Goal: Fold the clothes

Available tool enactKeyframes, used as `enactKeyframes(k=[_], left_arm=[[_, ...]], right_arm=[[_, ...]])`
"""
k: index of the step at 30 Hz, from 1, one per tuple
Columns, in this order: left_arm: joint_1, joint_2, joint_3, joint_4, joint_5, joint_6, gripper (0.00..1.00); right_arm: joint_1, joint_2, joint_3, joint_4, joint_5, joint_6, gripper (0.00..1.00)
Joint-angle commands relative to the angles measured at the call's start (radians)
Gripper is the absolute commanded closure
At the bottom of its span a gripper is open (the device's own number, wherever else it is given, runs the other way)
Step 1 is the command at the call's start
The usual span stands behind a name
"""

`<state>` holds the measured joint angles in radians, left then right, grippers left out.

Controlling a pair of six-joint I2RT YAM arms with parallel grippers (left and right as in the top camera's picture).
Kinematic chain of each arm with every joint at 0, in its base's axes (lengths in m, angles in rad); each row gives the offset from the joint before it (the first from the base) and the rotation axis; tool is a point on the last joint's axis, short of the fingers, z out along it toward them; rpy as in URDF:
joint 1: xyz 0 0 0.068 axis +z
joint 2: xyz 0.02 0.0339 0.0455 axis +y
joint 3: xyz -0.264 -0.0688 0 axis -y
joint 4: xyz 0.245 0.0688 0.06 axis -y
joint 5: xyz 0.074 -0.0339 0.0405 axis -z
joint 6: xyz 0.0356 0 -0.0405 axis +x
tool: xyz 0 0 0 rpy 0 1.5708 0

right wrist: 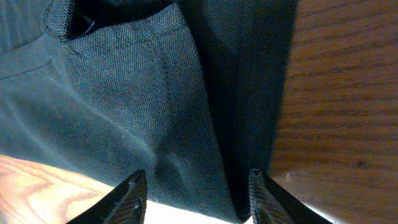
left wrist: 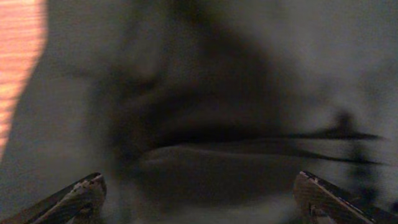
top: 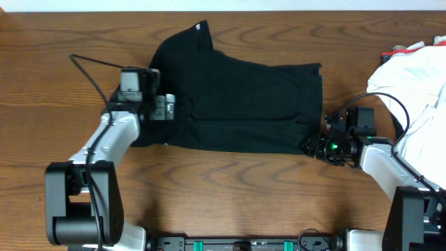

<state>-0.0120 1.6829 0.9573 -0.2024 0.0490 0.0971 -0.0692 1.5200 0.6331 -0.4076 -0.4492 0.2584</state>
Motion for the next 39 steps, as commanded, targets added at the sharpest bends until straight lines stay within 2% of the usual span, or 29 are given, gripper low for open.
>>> enactKeyframes(k=[1, 5, 11, 16, 17, 18, 24, 39], left_arm=[[0.040, 0.011, 0.018, 0.000, -0.004, -0.019, 0.05], [0.058, 0.046, 0.018, -0.006, 0.058, -0.001, 0.22], [0.061, 0.075, 0.017, 0.000, 0.059, 0.004, 0.50], [0.063, 0.075, 0.018, 0.046, 0.055, 0.049, 0.79], [0.063, 0.075, 0.018, 0.056, 0.055, 0.048, 0.91], [0.063, 0.075, 0.018, 0.068, 0.054, 0.048, 0.94], [0.063, 0.070, 0.034, 0.089, -0.013, 0.055, 0.94], [0.063, 0.076, 0.043, 0.189, -0.021, 0.109, 0.94]], right_arm=[[-0.010, 0.023, -0.027, -0.005, 0.075, -0.001, 0.48], [-0.010, 0.023, -0.027, -0.005, 0.075, -0.001, 0.48], [-0.010, 0.023, -0.027, -0.006, 0.075, -0.001, 0.48], [-0.010, 0.023, -0.027, -0.006, 0.075, -0.001, 0.48], [-0.010, 0.023, -0.027, -0.007, 0.075, -0.001, 0.48], [-0.010, 0.023, -0.027, -0.008, 0.075, -0.001, 0.48], [-0.010, 0.023, -0.027, -0.010, 0.075, -0.001, 0.47], [-0.010, 0.023, -0.027, -0.001, 0.075, -0.001, 0.47]])
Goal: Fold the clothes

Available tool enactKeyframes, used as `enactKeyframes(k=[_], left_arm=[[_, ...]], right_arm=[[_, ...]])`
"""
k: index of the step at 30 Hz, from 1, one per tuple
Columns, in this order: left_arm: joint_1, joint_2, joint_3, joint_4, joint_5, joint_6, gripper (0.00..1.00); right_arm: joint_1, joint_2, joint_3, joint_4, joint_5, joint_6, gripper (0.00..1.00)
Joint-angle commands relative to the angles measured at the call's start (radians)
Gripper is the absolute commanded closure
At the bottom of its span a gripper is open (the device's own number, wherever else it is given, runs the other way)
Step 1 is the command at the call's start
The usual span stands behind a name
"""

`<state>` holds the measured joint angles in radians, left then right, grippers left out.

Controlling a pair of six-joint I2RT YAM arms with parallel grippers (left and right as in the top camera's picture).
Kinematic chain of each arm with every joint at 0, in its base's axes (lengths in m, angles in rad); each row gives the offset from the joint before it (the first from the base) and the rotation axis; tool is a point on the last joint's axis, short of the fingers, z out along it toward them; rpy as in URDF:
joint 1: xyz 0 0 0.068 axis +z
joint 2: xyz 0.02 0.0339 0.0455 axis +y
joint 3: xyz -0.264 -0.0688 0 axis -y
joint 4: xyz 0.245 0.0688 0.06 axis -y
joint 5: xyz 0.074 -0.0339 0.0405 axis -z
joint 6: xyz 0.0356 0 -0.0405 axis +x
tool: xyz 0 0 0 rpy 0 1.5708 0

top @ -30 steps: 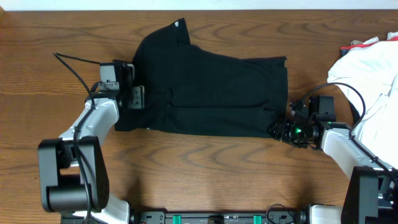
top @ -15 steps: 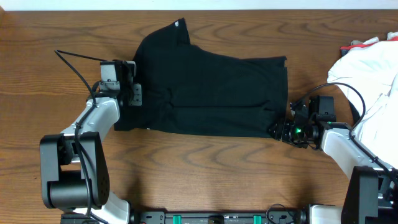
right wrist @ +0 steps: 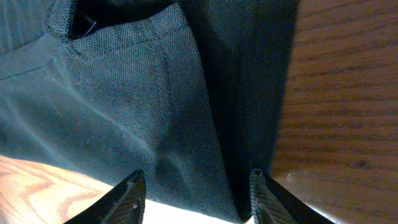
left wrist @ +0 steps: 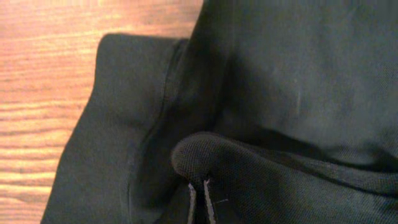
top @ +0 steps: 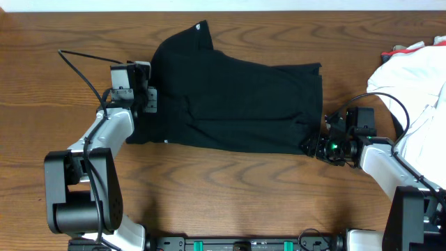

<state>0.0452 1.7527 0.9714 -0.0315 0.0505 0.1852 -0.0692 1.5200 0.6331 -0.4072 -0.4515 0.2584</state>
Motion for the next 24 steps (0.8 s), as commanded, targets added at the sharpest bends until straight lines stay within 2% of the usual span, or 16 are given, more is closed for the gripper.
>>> enactKeyframes(k=[1, 5, 6, 7, 8, 9, 10, 11, 12, 14, 21, 24], left_arm=[[0.005, 0.006, 0.029, 0.028, -0.031, 0.021, 0.94], [0.005, 0.006, 0.029, 0.057, -0.041, 0.021, 0.94], [0.005, 0.006, 0.029, 0.056, -0.041, 0.021, 0.89], [0.005, 0.006, 0.029, 0.055, -0.041, 0.020, 0.67], [0.005, 0.006, 0.029, 0.048, -0.043, 0.021, 0.32], [0.005, 0.005, 0.029, 0.043, -0.055, 0.020, 0.23], [0.005, -0.001, 0.029, 0.029, -0.092, 0.020, 0.10], [0.006, -0.006, 0.029, 0.014, -0.126, 0.016, 0.04], [0.008, -0.013, 0.029, -0.004, -0.153, 0.002, 0.01], [0.017, -0.037, 0.029, -0.079, -0.179, -0.044, 0.02], [0.092, -0.093, 0.029, -0.397, -0.177, -0.202, 0.02], [0.132, -0.092, 0.023, -0.479, -0.127, -0.214, 0.00]], right_arm=[[-0.010, 0.023, -0.027, -0.002, 0.077, -0.001, 0.47], [-0.010, 0.023, -0.027, -0.002, 0.077, -0.001, 0.47], [-0.010, 0.023, -0.027, -0.002, 0.077, -0.001, 0.47], [-0.010, 0.023, -0.027, -0.002, 0.077, -0.001, 0.47], [-0.010, 0.023, -0.027, -0.002, 0.077, -0.001, 0.47], [-0.010, 0.023, -0.027, -0.003, 0.077, -0.001, 0.47], [-0.010, 0.023, -0.027, -0.005, 0.077, -0.001, 0.47], [-0.010, 0.023, -0.027, -0.008, 0.077, -0.001, 0.47], [-0.010, 0.023, -0.027, -0.010, 0.077, -0.001, 0.47], [-0.010, 0.023, -0.027, -0.016, 0.077, -0.001, 0.47], [-0.010, 0.023, -0.027, -0.050, 0.077, -0.002, 0.46], [-0.010, 0.023, -0.027, -0.061, 0.077, -0.002, 0.46]])
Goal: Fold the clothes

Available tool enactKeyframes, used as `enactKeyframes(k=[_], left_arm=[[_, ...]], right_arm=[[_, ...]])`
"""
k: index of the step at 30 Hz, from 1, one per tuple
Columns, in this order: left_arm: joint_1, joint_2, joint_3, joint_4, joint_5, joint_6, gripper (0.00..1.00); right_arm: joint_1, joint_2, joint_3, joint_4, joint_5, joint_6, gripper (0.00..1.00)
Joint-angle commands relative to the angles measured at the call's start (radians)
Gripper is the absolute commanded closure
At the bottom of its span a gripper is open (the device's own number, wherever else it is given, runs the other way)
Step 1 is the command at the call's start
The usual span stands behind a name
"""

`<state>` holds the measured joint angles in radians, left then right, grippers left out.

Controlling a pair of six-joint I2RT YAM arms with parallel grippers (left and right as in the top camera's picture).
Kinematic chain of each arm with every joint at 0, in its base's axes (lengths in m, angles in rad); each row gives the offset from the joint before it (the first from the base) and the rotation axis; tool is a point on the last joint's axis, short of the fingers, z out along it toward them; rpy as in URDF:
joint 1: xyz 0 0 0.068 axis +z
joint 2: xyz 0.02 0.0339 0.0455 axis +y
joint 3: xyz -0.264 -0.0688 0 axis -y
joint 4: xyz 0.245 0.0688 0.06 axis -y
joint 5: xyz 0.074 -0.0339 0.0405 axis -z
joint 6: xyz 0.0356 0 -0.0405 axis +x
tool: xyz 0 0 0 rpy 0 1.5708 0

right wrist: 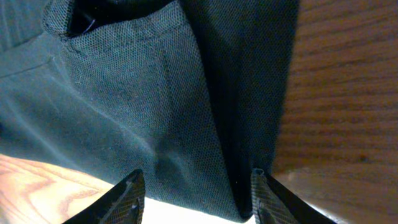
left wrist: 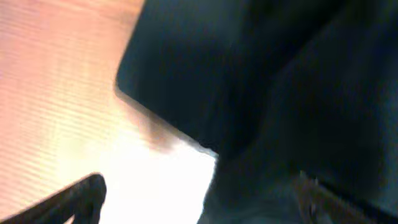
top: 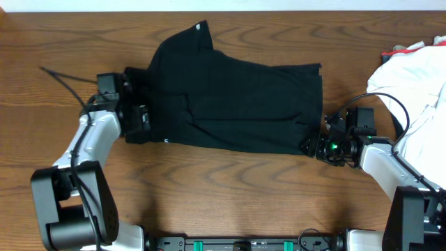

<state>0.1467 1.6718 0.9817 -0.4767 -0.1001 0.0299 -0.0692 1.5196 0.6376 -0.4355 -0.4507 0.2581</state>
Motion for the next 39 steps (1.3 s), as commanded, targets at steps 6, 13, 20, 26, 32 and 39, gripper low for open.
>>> enactKeyframes(k=[6, 13, 20, 26, 32, 39], left_arm=[[0.064, -0.006, -0.021, -0.029, 0.101, -0.052, 0.30], [0.064, 0.059, -0.024, -0.005, 0.155, -0.015, 0.47], [0.066, 0.089, -0.024, 0.009, 0.164, 0.022, 0.69], [0.068, 0.078, -0.013, 0.041, 0.127, 0.022, 0.94], [0.068, 0.060, -0.003, 0.037, 0.043, 0.021, 0.94], [0.067, 0.060, -0.003, 0.037, 0.043, 0.021, 0.94]], right_arm=[[-0.010, 0.023, -0.032, -0.036, 0.077, -0.001, 0.46], [-0.010, 0.023, -0.032, -0.037, 0.077, -0.001, 0.46], [-0.010, 0.023, -0.032, -0.045, 0.077, -0.002, 0.46], [-0.010, 0.023, -0.032, -0.078, 0.151, -0.001, 0.56], [-0.011, 0.023, -0.032, -0.116, 0.208, 0.044, 0.51], [-0.011, 0.023, -0.032, -0.066, 0.207, 0.033, 0.50]])
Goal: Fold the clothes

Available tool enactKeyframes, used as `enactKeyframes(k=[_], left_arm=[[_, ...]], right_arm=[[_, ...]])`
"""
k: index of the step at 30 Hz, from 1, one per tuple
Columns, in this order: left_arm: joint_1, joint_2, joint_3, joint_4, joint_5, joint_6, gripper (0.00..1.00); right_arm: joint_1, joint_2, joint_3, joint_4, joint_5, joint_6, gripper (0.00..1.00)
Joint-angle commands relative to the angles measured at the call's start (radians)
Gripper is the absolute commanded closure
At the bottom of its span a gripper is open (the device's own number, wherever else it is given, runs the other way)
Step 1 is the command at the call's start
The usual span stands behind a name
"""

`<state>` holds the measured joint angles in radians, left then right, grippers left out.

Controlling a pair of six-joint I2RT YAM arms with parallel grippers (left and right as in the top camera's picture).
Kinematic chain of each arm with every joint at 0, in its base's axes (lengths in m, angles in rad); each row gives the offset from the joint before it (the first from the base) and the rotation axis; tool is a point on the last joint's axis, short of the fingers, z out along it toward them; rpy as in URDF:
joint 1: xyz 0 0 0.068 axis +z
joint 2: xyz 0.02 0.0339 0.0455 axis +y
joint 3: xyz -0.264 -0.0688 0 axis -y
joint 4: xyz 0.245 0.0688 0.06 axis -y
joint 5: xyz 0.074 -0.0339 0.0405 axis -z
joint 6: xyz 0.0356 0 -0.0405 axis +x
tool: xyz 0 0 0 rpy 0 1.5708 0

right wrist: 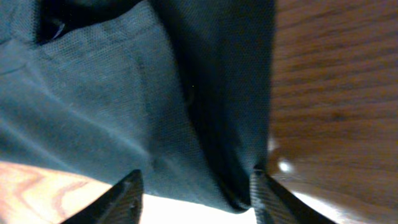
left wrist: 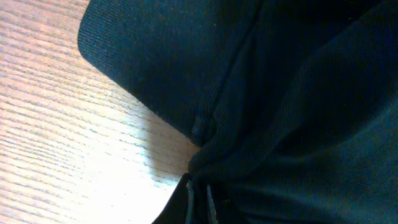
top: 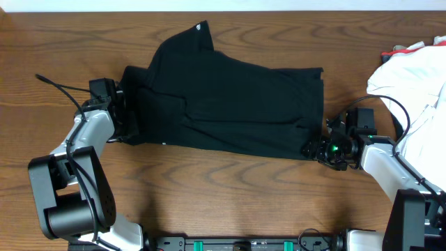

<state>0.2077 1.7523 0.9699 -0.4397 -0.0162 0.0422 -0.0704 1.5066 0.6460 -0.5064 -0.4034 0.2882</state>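
Observation:
A black garment (top: pixel 230 104) lies spread flat across the wooden table, with a collar or corner pointing to the far side. My left gripper (top: pixel 127 125) is at its left edge. In the left wrist view the left gripper (left wrist: pixel 199 200) is shut on a bunched fold of the black cloth (left wrist: pixel 280 93), just above the wood. My right gripper (top: pixel 313 148) sits at the garment's near right corner. The right gripper (right wrist: pixel 196 199) stands open there, its fingers (right wrist: pixel 129 194) astride the hemmed corner (right wrist: pixel 186 93).
A pile of white clothes (top: pixel 418 77) with a bit of red lies at the right edge, close behind my right arm. Bare wooden table (top: pixel 223 188) runs along the front. A black cable (top: pixel 59 84) trails left of my left arm.
My left gripper was open at the garment's left edge and is now shut on the cloth there. The garment's near right corner sits slightly lower. My right gripper stays open.
My left gripper was open over the garment's left part, then shut on a fold of cloth farther left, then open at the left edge, and now shut on that edge. The garment's left part lies farther left than at first. My right gripper stayed open at the right corner.

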Motion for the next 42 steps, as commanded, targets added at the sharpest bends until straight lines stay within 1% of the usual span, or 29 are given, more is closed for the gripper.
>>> enactKeyframes(k=[1, 3, 4, 7, 9, 10, 14, 16, 18, 19, 21, 22, 23, 25, 29, 32, 35, 37, 40, 41, 42], left_arm=[[0.006, -0.021, 0.009, 0.000, -0.040, 0.009, 0.94], [0.006, -0.021, 0.009, 0.000, -0.041, 0.009, 0.94], [0.006, -0.021, 0.009, 0.000, -0.041, 0.009, 0.94], [0.006, -0.021, 0.009, 0.000, -0.041, 0.009, 0.94], [0.006, -0.021, 0.009, 0.000, -0.041, 0.009, 0.94], [0.006, -0.021, 0.009, 0.000, -0.041, 0.009, 0.94], [0.006, -0.021, 0.009, 0.000, -0.041, 0.009, 0.94], [0.006, -0.021, 0.009, 0.000, -0.041, 0.009, 0.94], [0.006, -0.021, 0.009, 0.000, -0.041, 0.009, 0.94], [0.006, -0.021, 0.009, 0.001, -0.041, 0.009, 0.94], [0.006, -0.021, 0.009, 0.003, -0.041, 0.009, 0.94], [0.006, -0.021, 0.009, 0.004, -0.041, 0.009, 0.94], [0.006, -0.021, 0.009, 0.005, -0.041, 0.009, 0.94], [0.006, -0.021, 0.009, 0.006, -0.041, 0.009, 0.94], [0.006, -0.021, 0.009, 0.011, -0.041, 0.008, 0.94], [0.006, -0.021, 0.009, 0.011, -0.040, 0.005, 0.94], [0.006, -0.021, 0.009, 0.011, -0.040, 0.005, 0.94], [0.006, -0.021, 0.009, 0.011, -0.040, 0.005, 0.94], [0.006, -0.021, 0.009, 0.011, -0.040, 0.005, 0.94], [0.006, -0.021, 0.009, 0.011, -0.040, 0.005, 0.94], [0.006, -0.021, 0.009, 0.011, -0.040, 0.005, 0.94]], right_arm=[[-0.010, 0.036, -0.040, 0.005, 0.159, 0.003, 0.51], [-0.010, 0.036, -0.040, 0.005, 0.160, 0.002, 0.53], [-0.010, 0.036, -0.040, 0.008, 0.160, 0.002, 0.56], [-0.008, 0.036, -0.040, 0.027, 0.160, -0.002, 0.68], [-0.009, 0.036, -0.040, 0.052, 0.161, -0.007, 0.80], [-0.009, 0.036, -0.040, 0.064, 0.160, -0.008, 0.84], [-0.009, 0.036, -0.040, 0.118, 0.160, -0.008, 0.96], [-0.009, 0.036, -0.040, 0.135, 0.159, -0.008, 0.99], [-0.009, 0.036, -0.040, 0.144, 0.150, -0.008, 0.97], [-0.009, 0.036, -0.040, 0.144, 0.131, -0.009, 0.87], [-0.008, 0.036, -0.040, 0.140, 0.068, -0.032, 0.54], [-0.008, 0.036, -0.040, 0.140, 0.046, -0.039, 0.46], [-0.007, 0.036, -0.040, 0.138, 0.025, -0.040, 0.43], [-0.007, 0.036, -0.040, 0.136, 0.021, -0.039, 0.44], [-0.007, 0.037, -0.045, 0.137, 0.025, -0.038, 0.60], [-0.007, 0.039, -0.055, 0.137, 0.036, -0.022, 0.64], [-0.007, 0.039, -0.056, 0.134, 0.036, -0.020, 0.74], [-0.007, 0.038, -0.056, 0.139, 0.037, -0.022, 0.76], [-0.017, 0.036, -0.049, 0.151, 0.036, -0.071, 0.62], [-0.023, 0.036, -0.040, 0.150, 0.020, -0.089, 0.60], [-0.028, 0.036, -0.030, 0.147, -0.010, -0.114, 0.60]])
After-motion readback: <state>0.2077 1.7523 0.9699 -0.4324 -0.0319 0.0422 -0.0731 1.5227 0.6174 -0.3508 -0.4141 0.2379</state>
